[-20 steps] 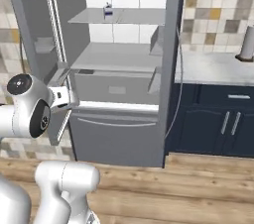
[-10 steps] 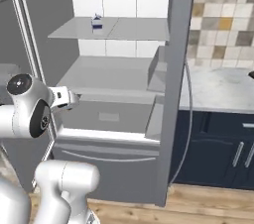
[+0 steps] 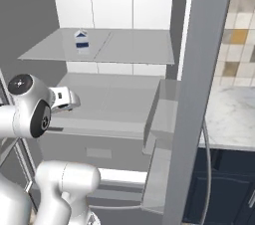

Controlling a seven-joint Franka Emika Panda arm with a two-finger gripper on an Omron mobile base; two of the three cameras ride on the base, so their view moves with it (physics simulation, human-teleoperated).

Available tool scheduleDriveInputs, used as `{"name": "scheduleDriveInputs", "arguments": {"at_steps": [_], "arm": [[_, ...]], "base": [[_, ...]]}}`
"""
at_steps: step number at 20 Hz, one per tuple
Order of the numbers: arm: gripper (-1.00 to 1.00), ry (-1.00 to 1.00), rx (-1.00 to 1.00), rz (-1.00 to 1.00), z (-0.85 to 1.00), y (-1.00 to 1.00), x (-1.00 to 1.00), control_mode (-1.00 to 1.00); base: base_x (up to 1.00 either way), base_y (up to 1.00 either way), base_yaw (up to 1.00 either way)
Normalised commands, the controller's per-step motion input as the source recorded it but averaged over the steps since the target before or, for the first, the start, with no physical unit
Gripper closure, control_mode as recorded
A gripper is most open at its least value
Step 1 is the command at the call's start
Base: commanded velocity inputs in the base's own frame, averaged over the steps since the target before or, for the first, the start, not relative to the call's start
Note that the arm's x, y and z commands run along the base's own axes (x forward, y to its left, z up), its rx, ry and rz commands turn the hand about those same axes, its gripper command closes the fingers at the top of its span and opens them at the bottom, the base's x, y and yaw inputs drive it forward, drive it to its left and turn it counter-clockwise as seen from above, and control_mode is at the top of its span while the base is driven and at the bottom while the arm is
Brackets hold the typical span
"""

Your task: Take a sugar cube from the saucer and place it inside the coffee. Then, grab milk from the fridge and place it next to the coffee on the counter to sweeten the coffee.

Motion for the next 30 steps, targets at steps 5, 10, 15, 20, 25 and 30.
{"name": "scheduleDriveInputs", "arguments": {"at_steps": [5, 10, 15, 20, 25, 30], "arm": [[-1.0, -0.16, -0.03, -0.02, 0.26, 0.02, 0.01, -1.0], [-1.0, -0.24, 0.06, -0.04, 0.98, 0.0, 0.01, -1.0], [-1.0, -0.05, 0.31, -0.02, 1.0, -0.01, 0.22, -1.0], [-1.0, 0.16, 0.21, 0.0, 0.79, 0.0, 0.54, -1.0], [-1.0, -0.07, -0.09, -0.01, 0.0, 0.07, 0.28, -1.0], [-1.0, -0.01, -0.04, -0.05, -0.01, 0.0, 0.89, -1.0]], "base": [[0.02, 0.07, 0.0], [0.0, 0.0, 0.0], [0.0, 0.0, 0.0], [0.0, 0.0, 0.0], [0.0, 0.0, 0.0], [0.0, 0.0, 0.0]]}}
